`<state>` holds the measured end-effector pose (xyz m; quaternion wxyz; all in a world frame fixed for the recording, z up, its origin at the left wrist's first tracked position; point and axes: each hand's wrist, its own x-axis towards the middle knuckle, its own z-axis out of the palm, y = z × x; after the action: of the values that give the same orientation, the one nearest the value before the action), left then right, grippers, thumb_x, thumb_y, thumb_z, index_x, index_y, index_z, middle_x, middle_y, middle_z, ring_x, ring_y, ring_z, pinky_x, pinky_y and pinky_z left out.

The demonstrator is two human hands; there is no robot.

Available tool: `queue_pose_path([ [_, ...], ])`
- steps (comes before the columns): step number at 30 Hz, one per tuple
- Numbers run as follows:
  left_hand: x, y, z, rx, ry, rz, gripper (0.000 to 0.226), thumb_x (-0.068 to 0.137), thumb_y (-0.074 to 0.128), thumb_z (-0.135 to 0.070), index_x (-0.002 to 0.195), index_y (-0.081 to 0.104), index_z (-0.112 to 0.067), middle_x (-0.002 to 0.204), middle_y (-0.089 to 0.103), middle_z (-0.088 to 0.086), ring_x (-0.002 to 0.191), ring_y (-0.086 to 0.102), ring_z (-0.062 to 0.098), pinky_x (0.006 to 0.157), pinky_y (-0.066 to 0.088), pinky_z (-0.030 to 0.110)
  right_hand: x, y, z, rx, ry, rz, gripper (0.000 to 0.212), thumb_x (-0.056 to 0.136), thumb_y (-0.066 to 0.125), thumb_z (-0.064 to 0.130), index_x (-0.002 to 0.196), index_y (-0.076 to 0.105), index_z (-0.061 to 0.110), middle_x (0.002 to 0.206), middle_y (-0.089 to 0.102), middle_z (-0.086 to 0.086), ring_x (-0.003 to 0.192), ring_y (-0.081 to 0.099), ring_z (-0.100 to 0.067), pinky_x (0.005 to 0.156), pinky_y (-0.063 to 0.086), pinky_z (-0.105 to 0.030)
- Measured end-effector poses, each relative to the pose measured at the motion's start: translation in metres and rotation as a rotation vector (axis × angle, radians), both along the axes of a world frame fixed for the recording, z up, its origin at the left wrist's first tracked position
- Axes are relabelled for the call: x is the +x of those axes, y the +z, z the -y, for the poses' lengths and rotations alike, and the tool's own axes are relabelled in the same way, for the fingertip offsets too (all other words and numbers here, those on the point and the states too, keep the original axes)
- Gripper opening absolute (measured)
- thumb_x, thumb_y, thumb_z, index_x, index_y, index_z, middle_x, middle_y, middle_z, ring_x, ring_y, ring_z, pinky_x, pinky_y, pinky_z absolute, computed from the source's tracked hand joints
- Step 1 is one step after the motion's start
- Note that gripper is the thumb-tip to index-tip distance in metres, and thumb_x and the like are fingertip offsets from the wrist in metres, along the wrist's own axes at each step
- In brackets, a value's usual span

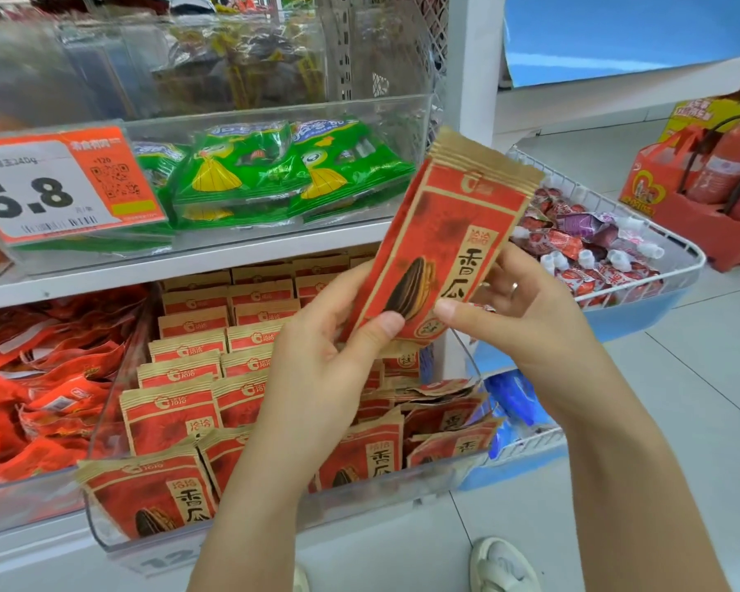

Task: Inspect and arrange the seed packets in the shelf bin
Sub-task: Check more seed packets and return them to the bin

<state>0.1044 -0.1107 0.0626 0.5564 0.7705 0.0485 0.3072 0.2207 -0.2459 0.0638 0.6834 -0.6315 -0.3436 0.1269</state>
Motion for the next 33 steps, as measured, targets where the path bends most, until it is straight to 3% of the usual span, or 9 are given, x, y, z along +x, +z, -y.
queue_pose_path([
  [6, 0.020, -0.004, -0.009, 0.194, 0.235, -0.159, 0.031, 0.091, 0.066, -0.023, 0.120, 0.066, -0.033, 0.110, 0.069, -0.018, 0.106, 0.061, -0.001, 0.095, 0.048, 0.028, 0.015, 0.007, -0.002, -0.017, -0.091, 0.197, 0.033, 0.082, 0.075, 0.011, 0.104, 0.062, 0.033, 0.095, 0.072, 0.019, 0.091, 0.067, -0.004, 0.074, 0.052, -0.019],
  [9, 0.027, -0.011, -0.012, 0.326, 0.317, -0.319, 0.032, 0.092, 0.063, -0.031, 0.123, 0.064, -0.030, 0.101, 0.066, -0.014, 0.091, 0.059, 0.003, 0.078, 0.045, 0.023, 0.022, -0.006, -0.005, -0.130, -0.116, 0.196, 0.034, 0.085, 0.072, 0.010, 0.102, 0.062, 0.038, 0.095, 0.072, 0.018, 0.083, 0.068, -0.002, 0.068, 0.049, -0.016],
  [12, 0.030, -0.016, -0.012, 0.377, 0.329, -0.468, 0.027, 0.094, 0.060, -0.035, 0.121, 0.061, -0.032, 0.093, 0.065, -0.017, 0.081, 0.059, 0.000, 0.070, 0.044, 0.021, 0.031, -0.023, -0.010, -0.324, -0.156, 0.212, 0.027, 0.085, 0.074, 0.017, 0.105, 0.063, 0.032, 0.099, 0.071, 0.013, 0.081, 0.069, -0.007, 0.073, 0.050, -0.030],
  [15, 0.031, -0.019, -0.010, 0.506, 0.358, -0.623, 0.029, 0.097, 0.052, -0.044, 0.122, 0.059, -0.032, 0.101, 0.069, -0.012, 0.088, 0.063, 0.011, 0.072, 0.048, 0.027, 0.037, -0.032, -0.016, -0.519, -0.199, 0.310, 0.022, 0.084, 0.074, 0.020, 0.099, 0.062, 0.031, 0.092, 0.068, 0.018, 0.090, 0.065, -0.008, 0.082, 0.050, -0.034],
  [19, 0.032, -0.021, -0.009, 0.579, 0.382, -0.724, 0.039, 0.098, 0.045, -0.049, 0.124, 0.060, -0.025, 0.098, 0.069, -0.006, 0.093, 0.063, 0.019, 0.087, 0.052, 0.040, 0.037, -0.038, -0.023, -0.687, -0.222, 0.453, 0.016, 0.086, 0.072, 0.022, 0.091, 0.063, 0.035, 0.081, 0.065, 0.012, 0.087, 0.062, -0.015, 0.073, 0.046, -0.032],
  [23, 0.031, -0.021, -0.010, 0.540, 0.384, -0.709, 0.041, 0.098, 0.046, -0.049, 0.132, 0.056, -0.029, 0.118, 0.067, -0.007, 0.108, 0.060, 0.018, 0.089, 0.049, 0.035, 0.038, -0.042, -0.027, -0.762, -0.306, 0.523, 0.011, 0.088, 0.070, 0.024, 0.098, 0.074, 0.024, 0.068, 0.055, 0.014, 0.081, 0.061, -0.017, 0.072, 0.045, -0.030],
  [27, 0.030, -0.024, -0.012, 0.524, 0.399, -0.669, 0.044, 0.098, 0.046, -0.049, 0.138, 0.049, -0.030, 0.129, 0.062, -0.007, 0.117, 0.057, 0.017, 0.088, 0.046, 0.032, 0.039, -0.041, -0.030, -0.684, -0.352, 0.355, 0.014, 0.088, 0.070, 0.020, 0.100, 0.075, 0.025, 0.072, 0.058, 0.019, 0.076, 0.059, -0.004, 0.071, 0.041, -0.021],
  [30, 0.030, -0.026, -0.013, 0.472, 0.384, -0.621, 0.048, 0.098, 0.047, -0.049, 0.143, 0.042, -0.032, 0.134, 0.059, -0.011, 0.120, 0.056, 0.014, 0.088, 0.043, 0.029, 0.034, -0.037, -0.026, -0.495, -0.229, 0.059, 0.034, 0.086, 0.073, 0.014, 0.117, 0.069, 0.027, 0.092, 0.068, 0.015, 0.091, 0.062, 0.004, 0.090, 0.051, -0.022],
  [33, 0.029, -0.027, -0.013, 0.445, 0.350, -0.557, 0.055, 0.098, 0.048, -0.048, 0.149, 0.032, -0.035, 0.140, 0.054, -0.013, 0.127, 0.051, 0.013, 0.097, 0.041, 0.031, 0.027, -0.033, -0.020, -0.414, -0.100, -0.011, 0.053, 0.086, 0.073, 0.017, 0.134, 0.056, 0.032, 0.112, 0.059, 0.021, 0.100, 0.060, 0.008, 0.088, 0.048, -0.013],
])
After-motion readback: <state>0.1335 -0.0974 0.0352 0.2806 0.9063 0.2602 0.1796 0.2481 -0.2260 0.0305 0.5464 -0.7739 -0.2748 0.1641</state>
